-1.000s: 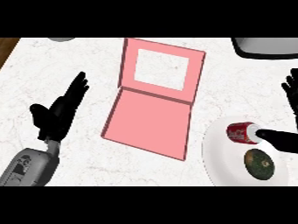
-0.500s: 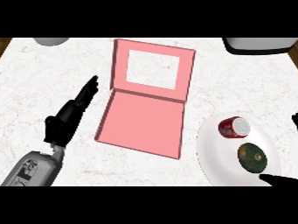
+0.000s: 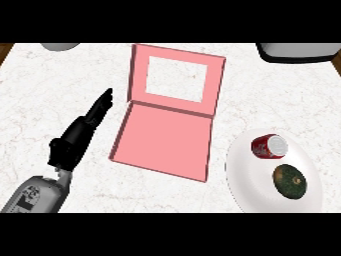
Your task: Pick the squash from the plate and place it in the cardboard box
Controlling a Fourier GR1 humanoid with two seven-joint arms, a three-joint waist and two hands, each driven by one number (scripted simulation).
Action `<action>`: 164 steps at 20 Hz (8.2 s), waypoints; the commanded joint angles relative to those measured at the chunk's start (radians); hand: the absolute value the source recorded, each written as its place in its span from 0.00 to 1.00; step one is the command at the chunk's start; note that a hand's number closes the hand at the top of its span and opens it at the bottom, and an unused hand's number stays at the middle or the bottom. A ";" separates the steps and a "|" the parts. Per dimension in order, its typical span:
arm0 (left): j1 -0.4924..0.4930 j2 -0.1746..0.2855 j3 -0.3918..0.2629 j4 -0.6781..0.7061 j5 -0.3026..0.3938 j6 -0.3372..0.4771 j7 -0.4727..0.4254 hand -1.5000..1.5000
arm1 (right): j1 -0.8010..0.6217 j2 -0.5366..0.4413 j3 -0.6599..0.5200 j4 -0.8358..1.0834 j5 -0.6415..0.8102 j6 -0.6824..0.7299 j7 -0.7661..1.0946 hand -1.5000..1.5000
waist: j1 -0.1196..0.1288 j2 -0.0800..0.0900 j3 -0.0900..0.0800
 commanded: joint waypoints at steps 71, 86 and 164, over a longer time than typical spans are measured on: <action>0.001 -0.277 0.193 -0.006 -0.275 -0.219 0.066 0.50 | -0.434 0.450 0.017 0.468 0.319 0.578 0.172 1.00 | 0.035 0.008 0.004; 0.005 -0.263 0.196 -0.040 -0.269 -0.259 0.076 0.50 | -0.499 0.732 0.514 0.339 0.684 0.493 0.360 1.00 | 0.088 -0.003 -0.001; 0.005 -0.269 0.217 0.002 -0.282 -0.256 0.024 0.50 | -1.291 0.740 0.353 0.627 0.328 -0.177 0.911 0.00 | 0.066 0.013 0.005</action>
